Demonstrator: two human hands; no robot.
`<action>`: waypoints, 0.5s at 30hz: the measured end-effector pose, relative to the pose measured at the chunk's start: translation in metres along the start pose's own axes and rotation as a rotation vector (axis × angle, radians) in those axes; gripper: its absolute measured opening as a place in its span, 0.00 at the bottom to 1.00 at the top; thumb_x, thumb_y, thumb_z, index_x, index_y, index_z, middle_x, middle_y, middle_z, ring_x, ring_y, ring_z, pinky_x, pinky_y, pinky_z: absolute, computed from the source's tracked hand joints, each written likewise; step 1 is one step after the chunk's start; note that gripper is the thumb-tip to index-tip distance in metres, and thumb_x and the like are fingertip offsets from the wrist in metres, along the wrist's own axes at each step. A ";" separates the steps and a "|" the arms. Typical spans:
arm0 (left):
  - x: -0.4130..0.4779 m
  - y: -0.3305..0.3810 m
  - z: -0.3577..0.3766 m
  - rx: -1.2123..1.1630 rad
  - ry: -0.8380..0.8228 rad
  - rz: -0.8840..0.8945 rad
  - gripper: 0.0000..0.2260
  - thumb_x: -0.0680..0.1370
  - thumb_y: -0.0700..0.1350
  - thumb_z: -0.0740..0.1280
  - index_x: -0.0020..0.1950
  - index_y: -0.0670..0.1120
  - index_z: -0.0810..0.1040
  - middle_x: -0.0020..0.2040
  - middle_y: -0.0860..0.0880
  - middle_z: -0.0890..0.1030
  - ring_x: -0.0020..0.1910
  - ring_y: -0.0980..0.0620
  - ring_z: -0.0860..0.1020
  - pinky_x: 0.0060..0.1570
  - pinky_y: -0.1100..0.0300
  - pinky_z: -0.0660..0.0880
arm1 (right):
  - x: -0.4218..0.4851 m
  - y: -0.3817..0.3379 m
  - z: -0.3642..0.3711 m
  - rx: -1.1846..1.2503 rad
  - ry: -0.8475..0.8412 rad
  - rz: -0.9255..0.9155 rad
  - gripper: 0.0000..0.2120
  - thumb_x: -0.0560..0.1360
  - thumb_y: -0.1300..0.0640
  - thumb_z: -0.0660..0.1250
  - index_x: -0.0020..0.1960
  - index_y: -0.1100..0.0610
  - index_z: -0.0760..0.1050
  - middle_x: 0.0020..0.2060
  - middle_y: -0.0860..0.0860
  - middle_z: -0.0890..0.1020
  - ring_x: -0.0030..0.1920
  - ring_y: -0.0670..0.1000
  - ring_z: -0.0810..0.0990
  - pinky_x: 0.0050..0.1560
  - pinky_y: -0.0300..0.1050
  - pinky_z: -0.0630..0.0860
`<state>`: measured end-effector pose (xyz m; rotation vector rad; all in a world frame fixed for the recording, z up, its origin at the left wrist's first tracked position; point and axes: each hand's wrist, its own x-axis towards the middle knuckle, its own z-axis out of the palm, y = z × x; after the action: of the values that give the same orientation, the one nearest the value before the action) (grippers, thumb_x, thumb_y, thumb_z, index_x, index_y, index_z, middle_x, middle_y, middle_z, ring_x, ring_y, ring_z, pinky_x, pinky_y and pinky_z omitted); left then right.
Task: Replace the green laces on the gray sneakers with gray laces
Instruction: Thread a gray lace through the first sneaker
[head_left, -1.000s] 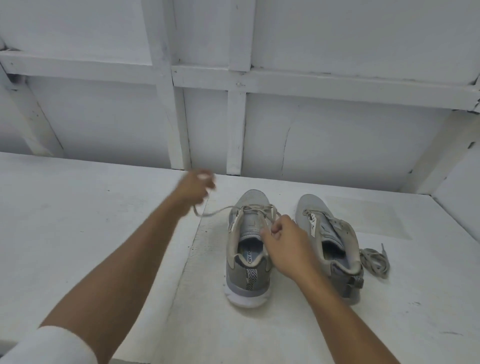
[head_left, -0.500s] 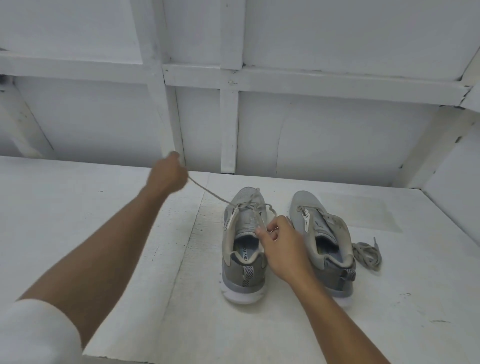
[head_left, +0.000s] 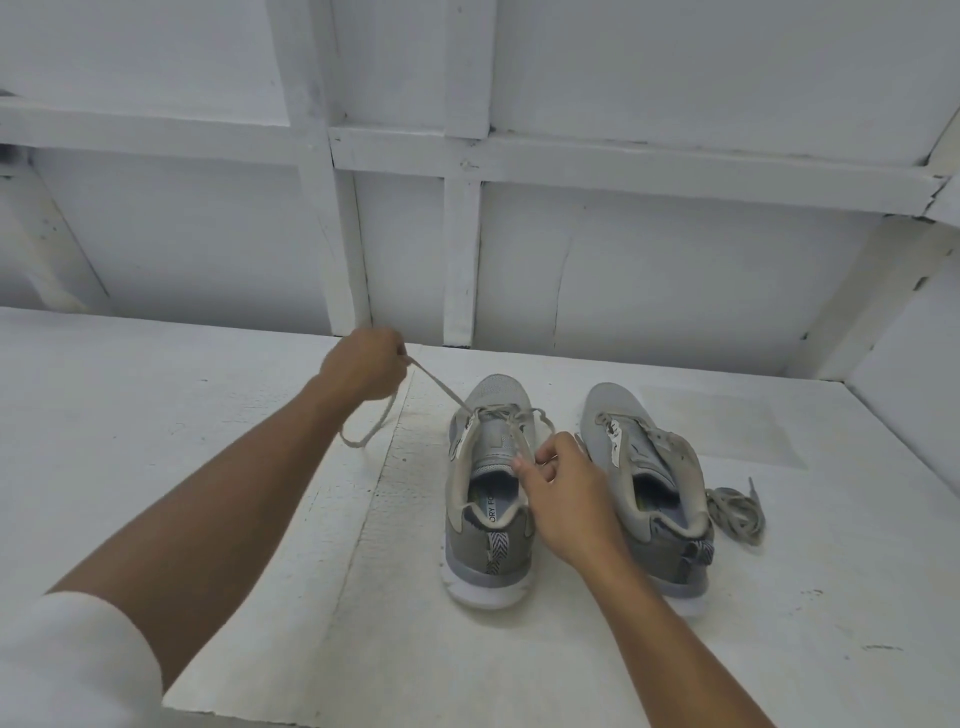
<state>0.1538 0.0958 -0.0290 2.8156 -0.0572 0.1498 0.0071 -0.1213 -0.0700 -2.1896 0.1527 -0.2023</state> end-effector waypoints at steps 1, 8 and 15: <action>0.001 -0.002 -0.004 -0.002 0.007 -0.004 0.09 0.80 0.47 0.63 0.53 0.44 0.80 0.49 0.44 0.82 0.49 0.44 0.80 0.51 0.49 0.78 | 0.000 0.000 0.000 0.000 -0.001 -0.001 0.11 0.78 0.50 0.65 0.46 0.57 0.69 0.36 0.49 0.74 0.33 0.46 0.70 0.28 0.32 0.65; 0.001 -0.009 -0.013 -0.023 -0.018 -0.028 0.08 0.80 0.47 0.63 0.51 0.45 0.79 0.47 0.45 0.83 0.47 0.46 0.81 0.50 0.49 0.79 | 0.000 0.001 0.000 0.016 0.005 0.005 0.11 0.78 0.50 0.66 0.45 0.57 0.69 0.35 0.49 0.74 0.33 0.47 0.71 0.29 0.33 0.65; -0.004 -0.004 -0.017 0.006 -0.169 -0.030 0.14 0.83 0.48 0.58 0.49 0.40 0.77 0.47 0.43 0.85 0.48 0.45 0.79 0.50 0.53 0.76 | 0.005 -0.003 -0.004 0.007 -0.045 0.067 0.11 0.77 0.50 0.67 0.47 0.58 0.71 0.37 0.50 0.77 0.36 0.49 0.74 0.35 0.41 0.70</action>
<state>0.1481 0.1048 -0.0145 2.8270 -0.0536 -0.0959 0.0114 -0.1232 -0.0649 -2.1763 0.1996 -0.1149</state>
